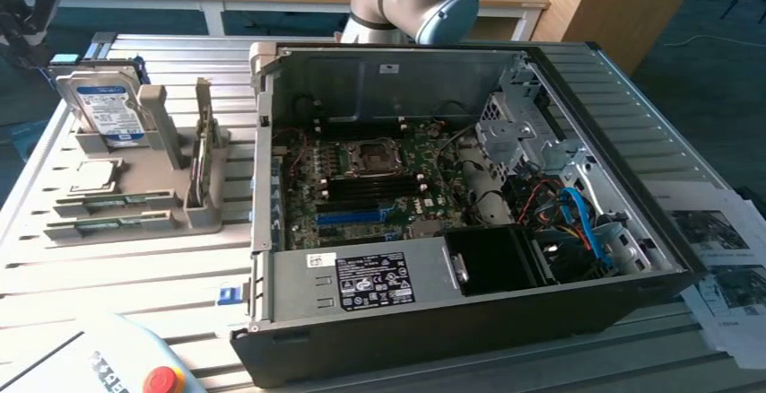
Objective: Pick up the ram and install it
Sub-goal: 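Reach for the ram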
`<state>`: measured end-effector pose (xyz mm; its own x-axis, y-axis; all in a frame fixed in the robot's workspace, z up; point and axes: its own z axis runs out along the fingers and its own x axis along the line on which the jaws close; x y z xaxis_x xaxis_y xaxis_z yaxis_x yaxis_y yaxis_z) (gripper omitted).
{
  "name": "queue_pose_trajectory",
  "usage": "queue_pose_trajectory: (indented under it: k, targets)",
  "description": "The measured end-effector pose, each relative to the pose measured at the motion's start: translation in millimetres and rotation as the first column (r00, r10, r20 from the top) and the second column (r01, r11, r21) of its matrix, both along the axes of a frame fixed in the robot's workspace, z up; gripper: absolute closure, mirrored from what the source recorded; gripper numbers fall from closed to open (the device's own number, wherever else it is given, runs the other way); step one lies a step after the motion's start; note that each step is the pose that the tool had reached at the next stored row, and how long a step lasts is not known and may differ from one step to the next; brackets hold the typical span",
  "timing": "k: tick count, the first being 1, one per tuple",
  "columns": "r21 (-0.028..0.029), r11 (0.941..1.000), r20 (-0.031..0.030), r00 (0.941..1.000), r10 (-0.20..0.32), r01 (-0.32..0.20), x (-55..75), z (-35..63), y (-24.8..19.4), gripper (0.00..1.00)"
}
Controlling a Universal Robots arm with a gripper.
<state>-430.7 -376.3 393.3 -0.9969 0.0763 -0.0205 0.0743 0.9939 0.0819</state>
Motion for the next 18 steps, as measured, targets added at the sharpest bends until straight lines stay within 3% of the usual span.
queue_pose_trajectory:
  k: [11, 18]
  targets:
    - [0.0, 1.0, 0.0, 1.0, 0.0, 0.0, 0.0, 0.0, -5.0, 0.9]
    - [-0.0002, 1.0, -0.0002, 1.0, 0.0, 0.0, 0.1, 0.0, -5.4, 0.9]
